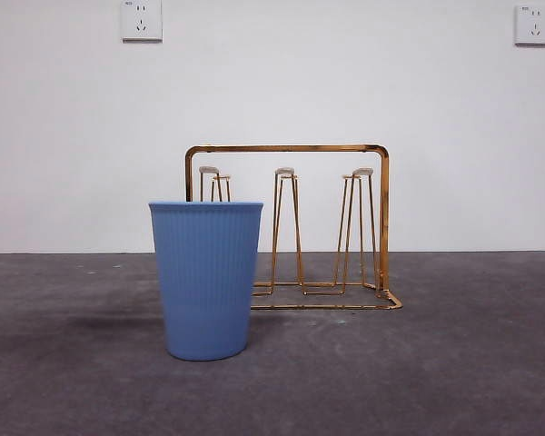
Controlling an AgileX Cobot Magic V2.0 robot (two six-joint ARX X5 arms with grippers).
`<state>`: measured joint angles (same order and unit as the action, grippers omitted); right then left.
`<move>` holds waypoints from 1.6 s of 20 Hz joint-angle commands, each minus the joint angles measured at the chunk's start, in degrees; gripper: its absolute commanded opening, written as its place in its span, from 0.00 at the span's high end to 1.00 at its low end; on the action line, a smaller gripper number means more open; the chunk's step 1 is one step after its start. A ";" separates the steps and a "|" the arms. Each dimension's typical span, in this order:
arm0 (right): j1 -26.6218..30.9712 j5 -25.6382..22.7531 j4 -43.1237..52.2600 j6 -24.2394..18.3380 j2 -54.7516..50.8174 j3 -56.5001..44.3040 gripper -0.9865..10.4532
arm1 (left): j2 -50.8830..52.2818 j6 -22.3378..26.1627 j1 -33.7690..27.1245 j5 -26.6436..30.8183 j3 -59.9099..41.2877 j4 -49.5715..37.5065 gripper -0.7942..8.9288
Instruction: Pick up cup 1,put cup 1 in the cup rack,pick up cup 2,put cup 2 in the cup rack
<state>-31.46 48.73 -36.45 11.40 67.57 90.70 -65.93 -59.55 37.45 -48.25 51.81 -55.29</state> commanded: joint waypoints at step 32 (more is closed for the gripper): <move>0.02 -60.98 -41.97 -10.32 -13.38 7.54 0.67 | -25.75 47.45 1.42 29.92 55.45 102.60 0.93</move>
<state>-31.44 -12.01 -77.52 1.56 54.30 98.15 -90.43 -13.85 38.61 -18.59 106.17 47.13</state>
